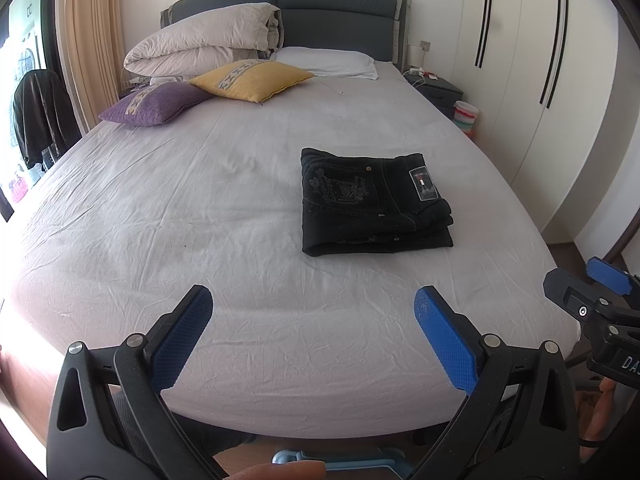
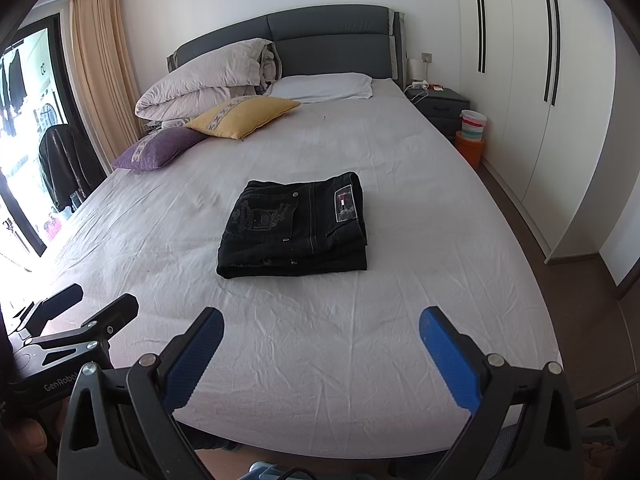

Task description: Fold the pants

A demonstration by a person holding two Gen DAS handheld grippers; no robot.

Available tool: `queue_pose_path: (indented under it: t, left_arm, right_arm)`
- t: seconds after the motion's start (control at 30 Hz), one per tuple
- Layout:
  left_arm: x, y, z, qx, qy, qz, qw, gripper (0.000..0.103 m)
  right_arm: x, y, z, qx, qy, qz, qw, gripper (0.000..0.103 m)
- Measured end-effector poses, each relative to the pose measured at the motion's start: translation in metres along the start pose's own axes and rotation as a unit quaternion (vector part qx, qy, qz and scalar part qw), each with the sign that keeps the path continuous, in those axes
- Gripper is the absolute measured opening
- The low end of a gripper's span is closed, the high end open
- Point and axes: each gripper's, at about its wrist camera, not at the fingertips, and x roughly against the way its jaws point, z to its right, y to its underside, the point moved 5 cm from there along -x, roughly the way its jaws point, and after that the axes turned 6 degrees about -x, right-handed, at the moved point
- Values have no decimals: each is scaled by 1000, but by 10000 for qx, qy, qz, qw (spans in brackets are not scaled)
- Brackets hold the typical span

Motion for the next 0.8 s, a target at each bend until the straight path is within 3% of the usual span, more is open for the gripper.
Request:
queue_pose_path:
  t: [0.8]
  left_arm:
    - [-1, 4, 1, 26, 5, -32, 10000, 103]
  right_arm:
    - [-2, 8, 3, 21, -1, -46, 10000, 101]
